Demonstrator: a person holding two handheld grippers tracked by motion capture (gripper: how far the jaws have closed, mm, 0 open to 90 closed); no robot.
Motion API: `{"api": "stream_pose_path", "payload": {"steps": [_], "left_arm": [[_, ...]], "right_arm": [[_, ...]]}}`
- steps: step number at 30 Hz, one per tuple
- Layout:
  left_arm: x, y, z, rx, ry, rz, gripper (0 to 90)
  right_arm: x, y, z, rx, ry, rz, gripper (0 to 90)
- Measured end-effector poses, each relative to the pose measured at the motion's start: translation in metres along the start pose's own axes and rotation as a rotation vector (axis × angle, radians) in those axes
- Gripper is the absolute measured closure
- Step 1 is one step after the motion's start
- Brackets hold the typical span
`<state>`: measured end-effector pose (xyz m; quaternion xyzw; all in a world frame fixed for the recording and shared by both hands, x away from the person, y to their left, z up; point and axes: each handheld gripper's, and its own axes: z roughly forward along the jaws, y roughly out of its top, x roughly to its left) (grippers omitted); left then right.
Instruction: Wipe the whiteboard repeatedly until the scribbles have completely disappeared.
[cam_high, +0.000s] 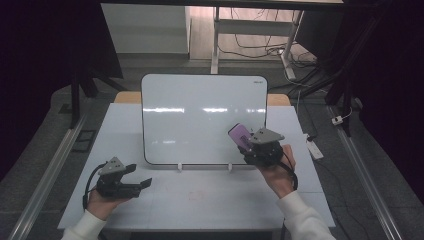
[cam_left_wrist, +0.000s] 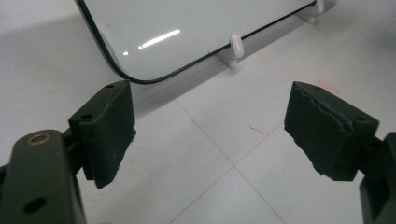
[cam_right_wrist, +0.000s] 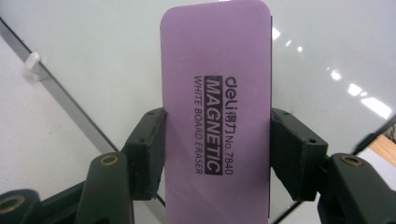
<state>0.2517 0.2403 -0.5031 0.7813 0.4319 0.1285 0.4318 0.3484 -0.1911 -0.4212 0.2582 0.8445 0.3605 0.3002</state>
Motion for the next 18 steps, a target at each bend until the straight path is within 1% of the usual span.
{"api": "stream_pose_path", "payload": {"steps": [5,8,11,16,18], "left_arm": [[0.000,0.000,0.001,0.002,-0.001,0.000,17.1],[-0.001,0.001,0.001,0.000,-0.002,0.000,17.3],[-0.003,0.002,0.001,-0.002,-0.002,0.007,17.5],[-0.010,0.006,0.001,-0.003,-0.004,0.040,19.3],[-0.012,0.007,0.002,-0.002,-0.005,0.053,19.9]], "right_arm": [[0.010,-0.006,0.002,-0.023,0.017,-0.002,40.7],[0.017,-0.008,0.003,-0.030,0.031,-0.016,40.6],[0.025,-0.009,0.004,-0.032,0.065,-0.030,40.6],[0.039,-0.009,0.007,-0.037,0.132,-0.061,40.6],[0.044,-0.008,0.009,-0.037,0.147,-0.071,40.6]]}}
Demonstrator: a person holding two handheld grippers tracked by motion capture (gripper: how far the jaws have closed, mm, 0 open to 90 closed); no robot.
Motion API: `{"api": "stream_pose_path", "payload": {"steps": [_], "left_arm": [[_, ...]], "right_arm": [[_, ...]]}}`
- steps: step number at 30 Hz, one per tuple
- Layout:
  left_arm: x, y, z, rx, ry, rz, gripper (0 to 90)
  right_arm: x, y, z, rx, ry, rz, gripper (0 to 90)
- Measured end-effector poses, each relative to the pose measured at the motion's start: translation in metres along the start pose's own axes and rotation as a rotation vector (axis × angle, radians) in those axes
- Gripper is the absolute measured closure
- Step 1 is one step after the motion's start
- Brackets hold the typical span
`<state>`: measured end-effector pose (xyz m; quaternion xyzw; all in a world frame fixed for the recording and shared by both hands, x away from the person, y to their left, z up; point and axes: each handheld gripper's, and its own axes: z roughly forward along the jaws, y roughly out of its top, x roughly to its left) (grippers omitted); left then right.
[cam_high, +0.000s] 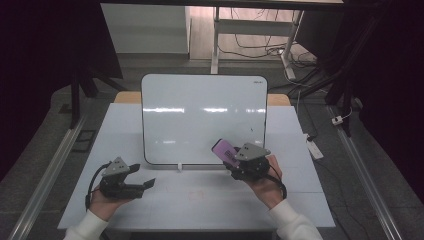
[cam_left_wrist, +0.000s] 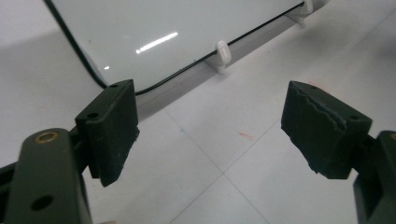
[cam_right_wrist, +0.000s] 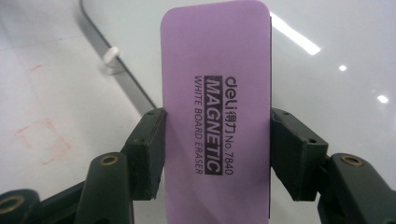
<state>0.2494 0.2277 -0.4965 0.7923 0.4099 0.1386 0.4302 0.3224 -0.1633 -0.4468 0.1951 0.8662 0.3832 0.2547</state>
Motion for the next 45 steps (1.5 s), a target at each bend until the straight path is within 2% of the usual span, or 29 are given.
{"api": "stream_pose_path", "payload": {"steps": [8,16,22,29,45], "left_arm": [[-0.010,0.010,0.003,-0.016,-0.045,0.006,20.4],[-0.019,0.031,0.009,-0.034,-0.095,0.009,20.7],[-0.025,0.047,0.018,-0.026,-0.129,0.023,20.7],[-0.028,0.058,0.025,-0.007,-0.148,0.032,20.8],[-0.035,0.074,0.034,-0.014,-0.187,0.035,22.1]], "right_arm": [[0.015,0.000,0.008,-0.018,0.044,-0.030,40.6],[0.026,0.001,0.009,-0.040,0.050,-0.046,40.6],[0.027,-0.002,0.012,-0.041,0.048,-0.051,40.6],[0.029,-0.003,0.014,-0.045,0.059,-0.063,40.6],[0.033,-0.003,0.012,-0.077,0.057,-0.083,40.6]]}}
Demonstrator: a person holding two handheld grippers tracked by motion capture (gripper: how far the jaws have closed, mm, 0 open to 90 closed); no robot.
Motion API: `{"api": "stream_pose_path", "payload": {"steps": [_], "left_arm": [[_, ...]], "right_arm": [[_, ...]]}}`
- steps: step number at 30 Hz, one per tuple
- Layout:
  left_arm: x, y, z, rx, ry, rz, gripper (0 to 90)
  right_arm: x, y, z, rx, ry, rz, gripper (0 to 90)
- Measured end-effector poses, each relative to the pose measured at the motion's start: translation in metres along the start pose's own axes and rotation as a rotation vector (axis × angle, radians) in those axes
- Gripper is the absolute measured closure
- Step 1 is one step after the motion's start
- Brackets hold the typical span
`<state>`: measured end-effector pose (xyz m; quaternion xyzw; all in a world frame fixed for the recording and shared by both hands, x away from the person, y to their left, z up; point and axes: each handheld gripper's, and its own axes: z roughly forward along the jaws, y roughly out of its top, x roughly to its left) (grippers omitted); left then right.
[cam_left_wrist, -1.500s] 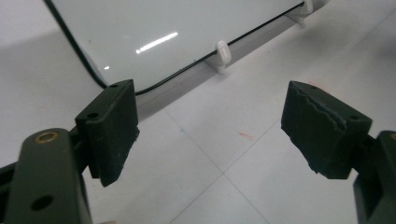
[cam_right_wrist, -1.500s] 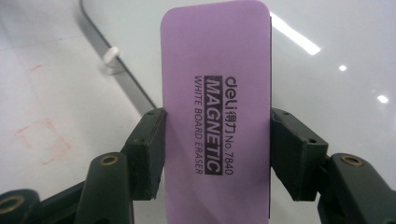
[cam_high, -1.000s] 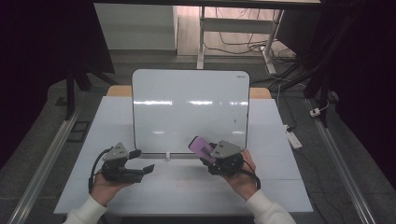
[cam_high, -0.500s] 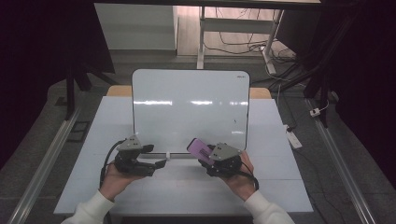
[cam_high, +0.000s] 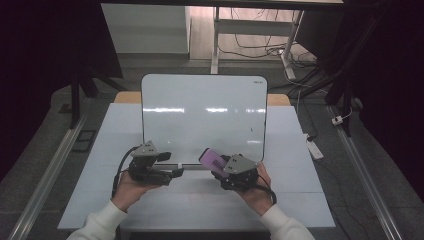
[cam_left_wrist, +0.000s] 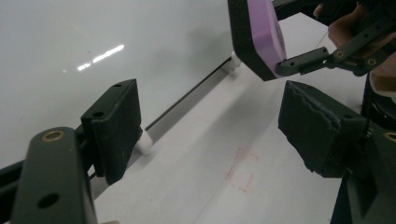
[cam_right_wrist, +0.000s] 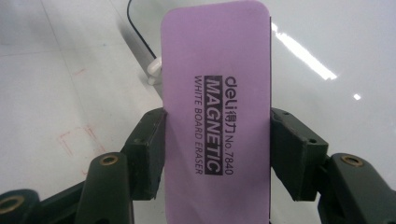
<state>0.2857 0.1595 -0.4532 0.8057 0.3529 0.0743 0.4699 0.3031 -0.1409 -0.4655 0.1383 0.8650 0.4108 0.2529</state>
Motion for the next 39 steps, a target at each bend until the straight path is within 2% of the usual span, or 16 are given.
{"api": "stream_pose_path", "payload": {"steps": [7,16,20,23,27,32,36,39], "left_arm": [[-0.005,0.008,0.010,0.000,-0.025,0.001,24.0],[-0.011,0.018,0.026,0.003,-0.072,-0.008,26.9],[-0.013,0.022,0.034,0.010,-0.115,-0.015,32.9],[-0.013,0.023,0.037,0.012,-0.129,-0.014,38.5],[-0.012,0.024,0.038,0.008,-0.142,-0.020,41.8],[-0.013,0.023,0.040,0.008,-0.147,-0.020,40.2],[-0.015,0.020,0.042,-0.001,-0.139,-0.017,39.4],[-0.016,0.018,0.043,-0.028,-0.136,-0.024,40.1]], "right_arm": [[0.006,0.000,0.004,-0.006,-0.002,-0.016,40.6],[0.015,0.000,0.006,-0.030,-0.028,-0.049,40.6],[0.019,0.000,0.006,-0.044,-0.046,-0.066,40.6],[0.023,0.001,0.005,-0.063,-0.070,-0.091,40.6],[0.023,0.001,0.005,-0.074,-0.071,-0.094,40.5],[0.023,0.000,0.005,-0.090,-0.070,-0.064,40.6],[0.019,-0.001,0.003,-0.126,-0.060,0.005,40.5],[0.016,-0.002,0.001,-0.148,-0.056,0.056,40.5]]}}
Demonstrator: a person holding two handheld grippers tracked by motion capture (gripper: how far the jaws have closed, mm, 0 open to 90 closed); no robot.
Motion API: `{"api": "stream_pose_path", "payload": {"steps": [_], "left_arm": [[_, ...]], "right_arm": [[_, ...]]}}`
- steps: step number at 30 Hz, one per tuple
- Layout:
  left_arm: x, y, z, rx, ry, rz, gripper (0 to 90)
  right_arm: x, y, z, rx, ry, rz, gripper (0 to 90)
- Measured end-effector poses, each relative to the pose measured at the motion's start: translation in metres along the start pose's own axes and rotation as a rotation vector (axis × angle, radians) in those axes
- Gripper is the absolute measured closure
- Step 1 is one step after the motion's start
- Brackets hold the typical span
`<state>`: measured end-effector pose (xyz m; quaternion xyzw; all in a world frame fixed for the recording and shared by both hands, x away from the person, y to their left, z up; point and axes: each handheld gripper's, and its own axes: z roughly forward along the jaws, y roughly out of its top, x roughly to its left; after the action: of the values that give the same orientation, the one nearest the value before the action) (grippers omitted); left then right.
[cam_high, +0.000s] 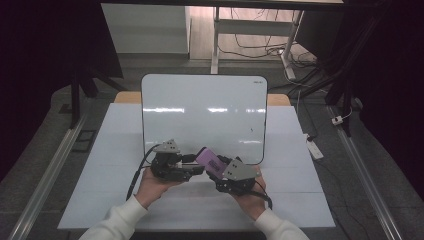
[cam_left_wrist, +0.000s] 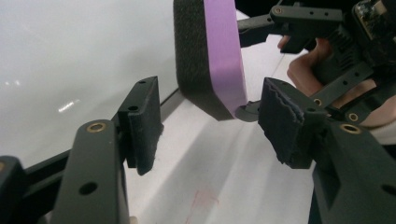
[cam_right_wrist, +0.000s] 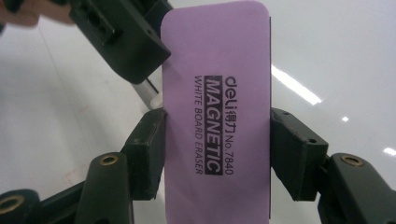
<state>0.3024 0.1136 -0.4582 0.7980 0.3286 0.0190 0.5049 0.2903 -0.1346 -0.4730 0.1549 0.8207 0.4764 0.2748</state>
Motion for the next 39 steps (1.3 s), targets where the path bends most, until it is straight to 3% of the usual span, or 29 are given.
{"api": "stream_pose_path", "payload": {"steps": [7,17,22,27,31,39], "left_arm": [[0.000,-0.001,0.001,-0.056,-0.009,-0.023,47.2],[0.001,0.001,0.003,-0.097,-0.037,-0.067,59.4],[0.001,0.002,0.002,-0.096,-0.028,-0.073,63.0],[0.005,0.005,-0.008,-0.092,0.012,-0.081,63.8],[0.010,0.011,-0.028,-0.088,0.064,-0.083,63.8],[0.027,0.022,-0.082,-0.093,0.195,-0.090,63.8]], "right_arm": [[0.001,-0.002,0.001,-0.046,0.004,0.072,40.5],[0.011,-0.003,0.004,-0.109,-0.038,0.137,40.5],[0.009,-0.003,0.008,-0.108,-0.012,0.178,39.7],[0.009,-0.002,0.009,-0.113,0.005,0.187,25.7],[0.003,-0.001,-0.001,-0.135,0.026,0.199,26.1],[-0.025,-0.015,-0.027,-0.112,0.001,0.254,27.2]]}}
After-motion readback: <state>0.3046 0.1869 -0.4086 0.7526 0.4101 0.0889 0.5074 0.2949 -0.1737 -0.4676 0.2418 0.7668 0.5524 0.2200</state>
